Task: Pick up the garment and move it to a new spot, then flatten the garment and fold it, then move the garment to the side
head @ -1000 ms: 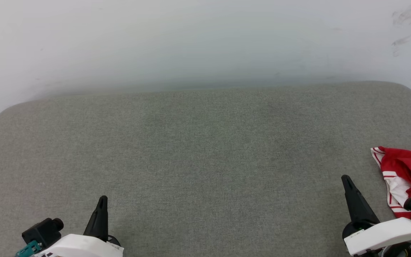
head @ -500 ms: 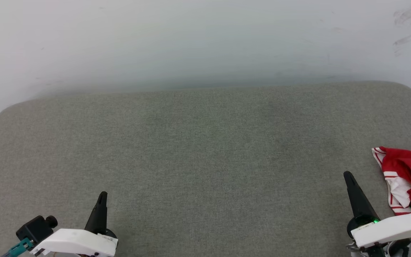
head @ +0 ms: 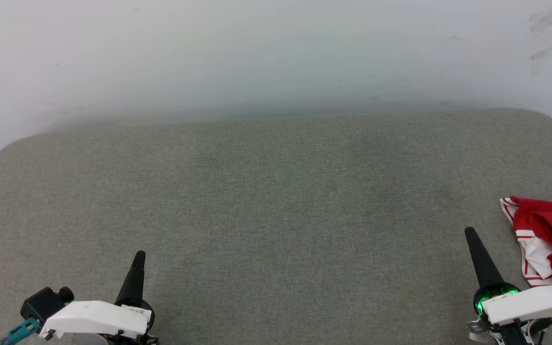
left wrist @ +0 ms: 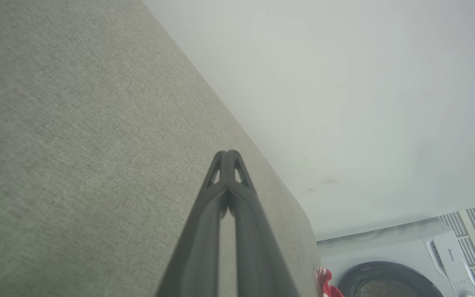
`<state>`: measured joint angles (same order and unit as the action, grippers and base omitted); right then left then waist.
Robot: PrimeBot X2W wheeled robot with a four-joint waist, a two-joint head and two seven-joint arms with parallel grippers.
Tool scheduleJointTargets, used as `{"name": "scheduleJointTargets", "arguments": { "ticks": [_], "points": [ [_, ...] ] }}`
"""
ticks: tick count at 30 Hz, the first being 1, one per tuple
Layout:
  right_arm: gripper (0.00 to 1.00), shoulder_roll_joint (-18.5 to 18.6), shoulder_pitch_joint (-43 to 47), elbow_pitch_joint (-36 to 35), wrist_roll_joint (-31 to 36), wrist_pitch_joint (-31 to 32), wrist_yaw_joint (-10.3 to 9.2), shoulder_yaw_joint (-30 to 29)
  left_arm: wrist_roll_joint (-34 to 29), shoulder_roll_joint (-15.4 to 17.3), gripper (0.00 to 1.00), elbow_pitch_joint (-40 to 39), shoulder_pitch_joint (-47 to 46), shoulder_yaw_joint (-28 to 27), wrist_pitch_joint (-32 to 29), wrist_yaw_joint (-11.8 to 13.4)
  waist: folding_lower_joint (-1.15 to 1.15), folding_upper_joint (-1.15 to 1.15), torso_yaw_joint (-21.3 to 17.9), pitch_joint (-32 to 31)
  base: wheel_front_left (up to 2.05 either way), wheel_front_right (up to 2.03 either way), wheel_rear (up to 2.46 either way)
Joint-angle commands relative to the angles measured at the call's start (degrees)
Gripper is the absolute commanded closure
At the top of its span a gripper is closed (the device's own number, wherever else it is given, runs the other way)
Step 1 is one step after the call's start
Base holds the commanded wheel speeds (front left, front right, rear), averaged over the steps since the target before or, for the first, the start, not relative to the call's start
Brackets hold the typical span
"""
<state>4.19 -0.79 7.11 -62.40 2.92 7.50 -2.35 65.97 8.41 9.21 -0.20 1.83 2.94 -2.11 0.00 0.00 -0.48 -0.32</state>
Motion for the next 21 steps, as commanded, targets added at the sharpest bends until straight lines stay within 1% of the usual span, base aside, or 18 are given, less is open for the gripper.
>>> {"name": "scheduleJointTargets", "arguments": {
  "ticks": [1,21],
  "points": [
    [1.0,0.35,-1.64,-0.05,-2.01,0.1,0.0,-0.2,1.69,-0.07,1.0,-0.09,-1.41,-0.6,-0.41,-0.55,0.0,0.0,0.02,0.01,0.0,0.0,0.0],
    [1.0,0.21,-3.02,2.49,-12.77,0.93,-0.01,-1.05,11.23,-1.58,1.0,1.7,-3.18,-2.83,-3.24,-2.43,0.0,0.0,0.16,0.16,0.0,0.0,0.0]
  ]
}}
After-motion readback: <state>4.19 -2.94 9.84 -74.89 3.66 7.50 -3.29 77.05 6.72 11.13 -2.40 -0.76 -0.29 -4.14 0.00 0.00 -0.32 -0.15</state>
